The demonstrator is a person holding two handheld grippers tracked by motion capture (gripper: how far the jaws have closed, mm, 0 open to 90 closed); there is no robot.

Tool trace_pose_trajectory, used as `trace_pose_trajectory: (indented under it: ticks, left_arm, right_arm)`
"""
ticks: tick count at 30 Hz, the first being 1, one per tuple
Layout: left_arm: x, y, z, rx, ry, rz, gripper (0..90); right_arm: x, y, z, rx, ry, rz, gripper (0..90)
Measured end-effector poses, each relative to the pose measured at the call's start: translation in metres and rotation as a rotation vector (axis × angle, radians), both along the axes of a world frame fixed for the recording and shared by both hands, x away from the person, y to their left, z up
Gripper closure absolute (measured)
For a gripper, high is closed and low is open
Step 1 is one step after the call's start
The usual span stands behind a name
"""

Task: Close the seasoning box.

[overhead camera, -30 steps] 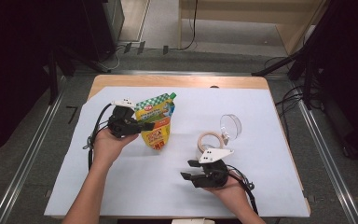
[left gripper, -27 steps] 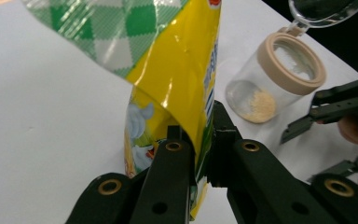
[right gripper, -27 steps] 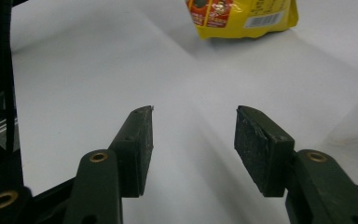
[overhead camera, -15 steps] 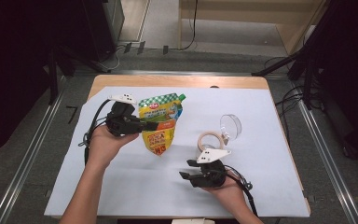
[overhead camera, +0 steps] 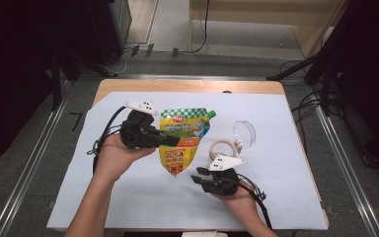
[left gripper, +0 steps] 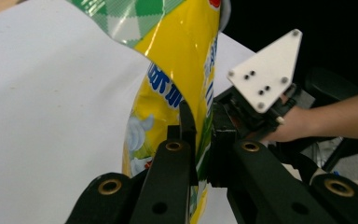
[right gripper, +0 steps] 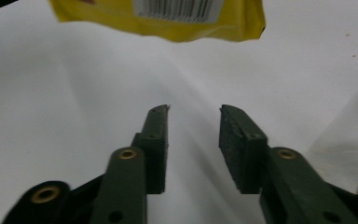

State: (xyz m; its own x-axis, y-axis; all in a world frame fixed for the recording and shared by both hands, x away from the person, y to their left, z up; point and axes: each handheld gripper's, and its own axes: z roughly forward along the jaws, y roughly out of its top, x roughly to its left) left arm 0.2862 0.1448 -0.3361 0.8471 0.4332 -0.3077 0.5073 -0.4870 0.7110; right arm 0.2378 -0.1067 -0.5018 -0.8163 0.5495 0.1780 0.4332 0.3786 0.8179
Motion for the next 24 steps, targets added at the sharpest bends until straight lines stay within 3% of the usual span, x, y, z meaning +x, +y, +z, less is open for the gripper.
trace_pose_trajectory:
  ticks: [2,10,13,16,18,24]
  left_arm:
    - [-0.002,-0.004,0.001,0.006,0.01,-0.018,89.1]
    - [-0.011,-0.019,0.006,-0.005,0.036,-0.106,89.0]
    - [-0.013,-0.023,0.006,-0.026,0.068,-0.129,89.0]
    - [-0.011,-0.023,0.005,-0.04,0.089,-0.123,89.0]
    - [-0.01,-0.023,0.002,-0.043,0.103,-0.114,88.9]
    - [-0.009,-0.019,0.005,-0.081,0.121,-0.089,89.0]
  right_arm:
    - [0.001,0.0,0.001,-0.002,-0.02,-0.023,81.8]
    - [0.004,0.001,0.0,-0.003,-0.052,-0.057,82.5]
    - [0.004,0.001,-0.001,-0.006,-0.068,-0.054,78.2]
    - [0.001,0.003,-0.001,-0.013,-0.102,-0.022,75.5]
    - [-0.005,0.008,0.003,-0.011,-0.153,0.015,71.3]
    - [-0.011,0.013,0.005,0.0,-0.176,0.035,71.6]
